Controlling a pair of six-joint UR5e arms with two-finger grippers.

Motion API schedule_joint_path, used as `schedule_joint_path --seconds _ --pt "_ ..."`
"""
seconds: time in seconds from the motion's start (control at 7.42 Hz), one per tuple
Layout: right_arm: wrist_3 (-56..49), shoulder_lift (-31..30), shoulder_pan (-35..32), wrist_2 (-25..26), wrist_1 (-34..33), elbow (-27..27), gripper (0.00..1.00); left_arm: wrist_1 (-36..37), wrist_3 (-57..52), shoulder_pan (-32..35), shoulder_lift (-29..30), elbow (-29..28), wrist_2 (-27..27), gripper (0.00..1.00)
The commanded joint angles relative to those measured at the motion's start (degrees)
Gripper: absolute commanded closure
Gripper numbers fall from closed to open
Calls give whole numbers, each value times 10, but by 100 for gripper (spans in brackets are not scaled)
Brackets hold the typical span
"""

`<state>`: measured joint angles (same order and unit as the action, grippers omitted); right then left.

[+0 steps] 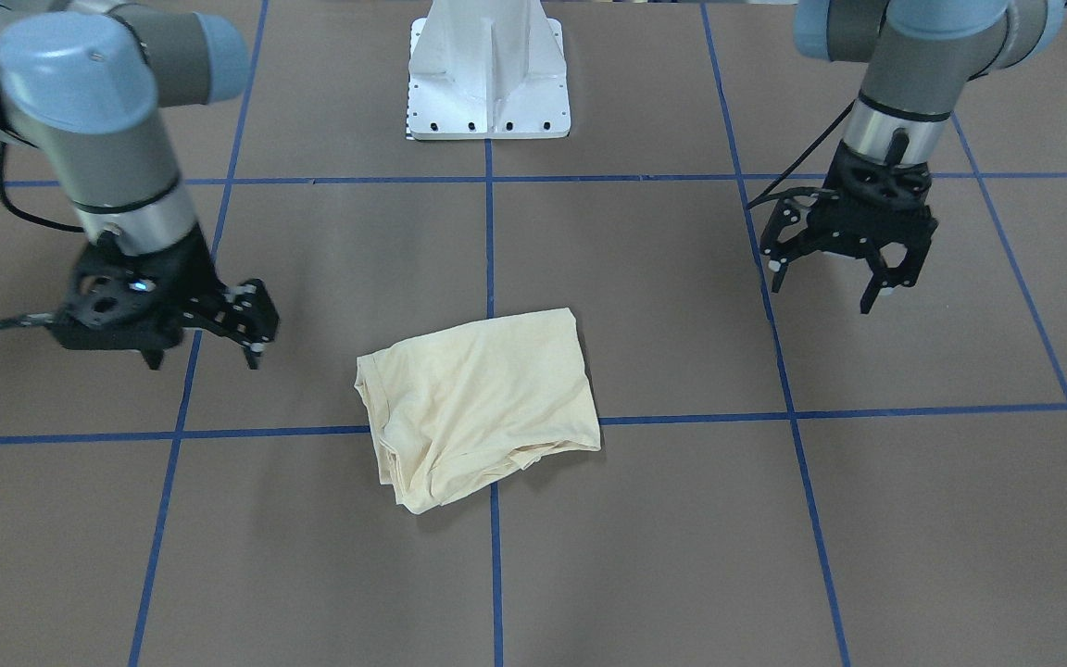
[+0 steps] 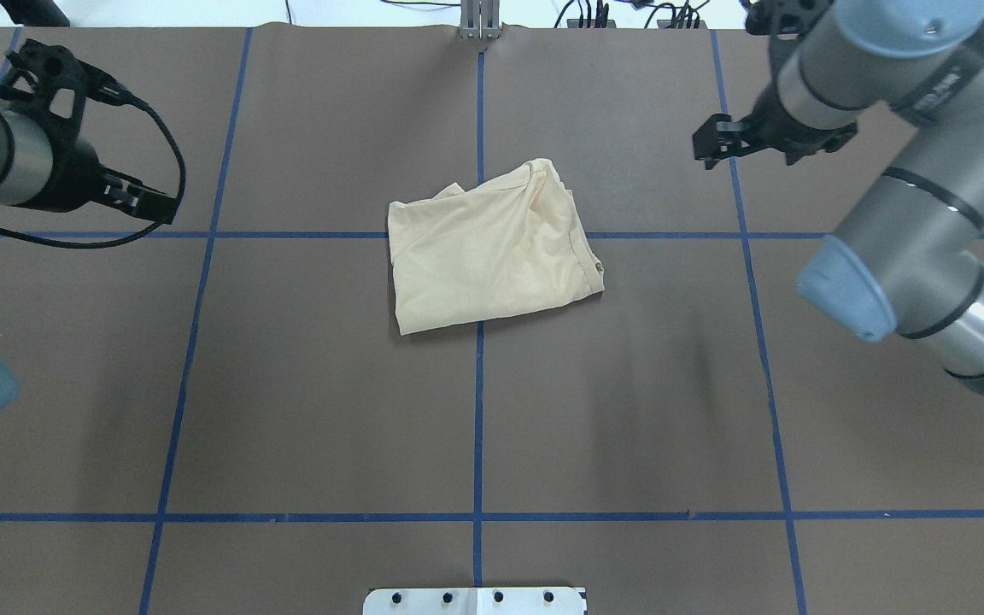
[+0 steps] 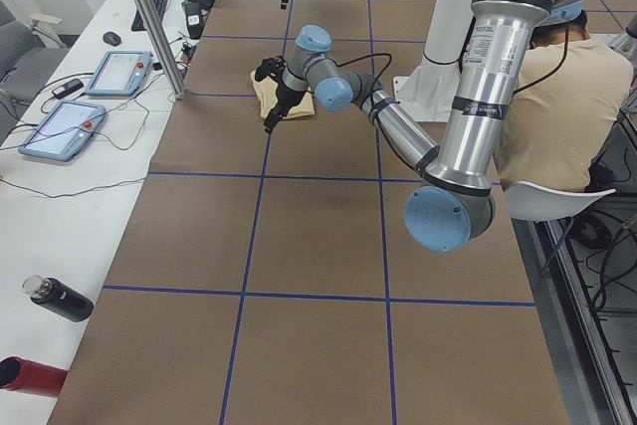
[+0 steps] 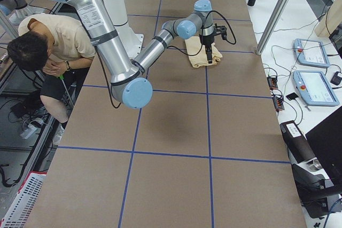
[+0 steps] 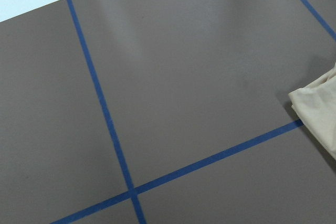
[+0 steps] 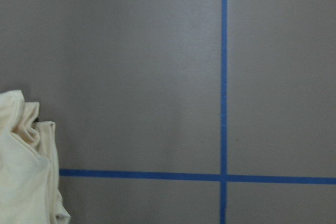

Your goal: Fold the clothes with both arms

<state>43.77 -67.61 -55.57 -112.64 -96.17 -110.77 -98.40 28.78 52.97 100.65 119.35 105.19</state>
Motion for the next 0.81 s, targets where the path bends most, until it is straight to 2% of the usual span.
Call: schedule_joint_path --seconds 0.0,0.13,0.27,0.4,0.54,0.67 --pt "-230 -153 -153 -115 -2 -52 0 20 -180 131 -68 26 67 0" --pt "-353 -206 -226 -144 -2 -41 0 20 -237 202 -96 21 105 0" --pt "-452 -261 -277 -146 -2 -16 0 19 -249 240 -128 23 112 0" --pt "-519 -290 -324 -143 -2 4 0 19 -248 253 -155 14 110 0" --pt "-546 -325 -352 -140 -2 11 0 19 -243 274 -170 -22 111 0" --pt "-547 -346 -370 -138 -2 18 0 9 -251 334 -169 -73 113 0"
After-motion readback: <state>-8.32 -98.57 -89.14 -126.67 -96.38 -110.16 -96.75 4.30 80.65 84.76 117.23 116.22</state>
